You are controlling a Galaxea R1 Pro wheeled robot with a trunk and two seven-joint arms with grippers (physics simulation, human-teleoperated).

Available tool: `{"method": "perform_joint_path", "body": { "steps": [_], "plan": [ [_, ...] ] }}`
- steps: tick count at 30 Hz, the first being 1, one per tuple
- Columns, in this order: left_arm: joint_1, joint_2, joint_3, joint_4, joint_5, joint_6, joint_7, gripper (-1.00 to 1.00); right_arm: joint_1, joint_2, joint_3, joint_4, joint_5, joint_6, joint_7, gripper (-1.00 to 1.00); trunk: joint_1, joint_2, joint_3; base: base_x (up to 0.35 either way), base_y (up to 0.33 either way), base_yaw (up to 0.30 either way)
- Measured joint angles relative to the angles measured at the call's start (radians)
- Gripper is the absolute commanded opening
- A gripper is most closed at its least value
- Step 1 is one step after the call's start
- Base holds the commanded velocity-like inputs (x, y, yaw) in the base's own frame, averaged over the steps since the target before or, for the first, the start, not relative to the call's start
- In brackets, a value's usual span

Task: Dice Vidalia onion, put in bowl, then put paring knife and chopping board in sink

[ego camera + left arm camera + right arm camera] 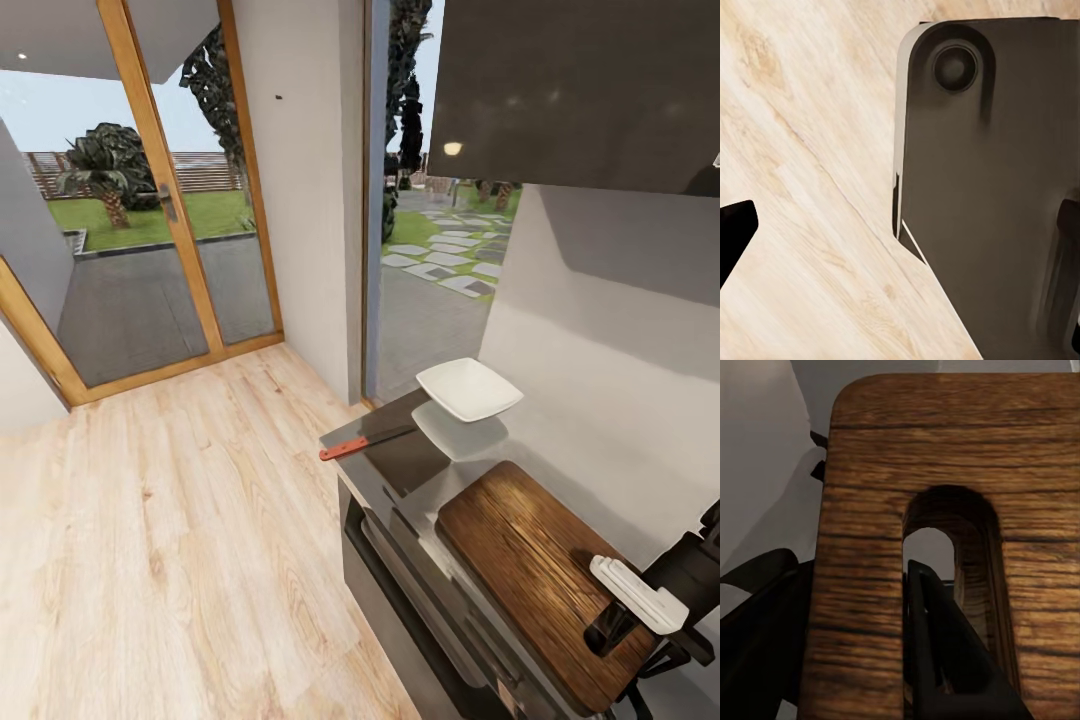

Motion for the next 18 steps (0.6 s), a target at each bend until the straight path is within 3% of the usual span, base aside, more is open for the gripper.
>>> {"method": "perform_joint_path", "body": {
  "steps": [2, 3, 18],
  "plan": [
    [0.000, 0.000, 0.000, 0.000, 0.000, 0.000, 0.000, 1.00, 0.000, 0.000, 0.000, 0.000, 0.000, 0.000, 0.000, -1.00, 0.000, 0.000, 0.000, 0.000, 0.000, 0.000],
    [0.000, 0.000, 0.000, 0.000, 0.000, 0.000, 0.000, 1.00, 0.000, 0.000, 0.000, 0.000, 0.000, 0.000, 0.000, 1.00, 0.000, 0.000, 0.000, 0.000, 0.000, 0.000],
    [0.000, 0.000, 0.000, 0.000, 0.000, 0.000, 0.000, 1.00, 0.000, 0.000, -0.001, 0.000, 0.000, 0.001, 0.000, 1.00, 0.000, 0.000, 0.000, 0.000, 0.000, 0.000]
  ]
}}
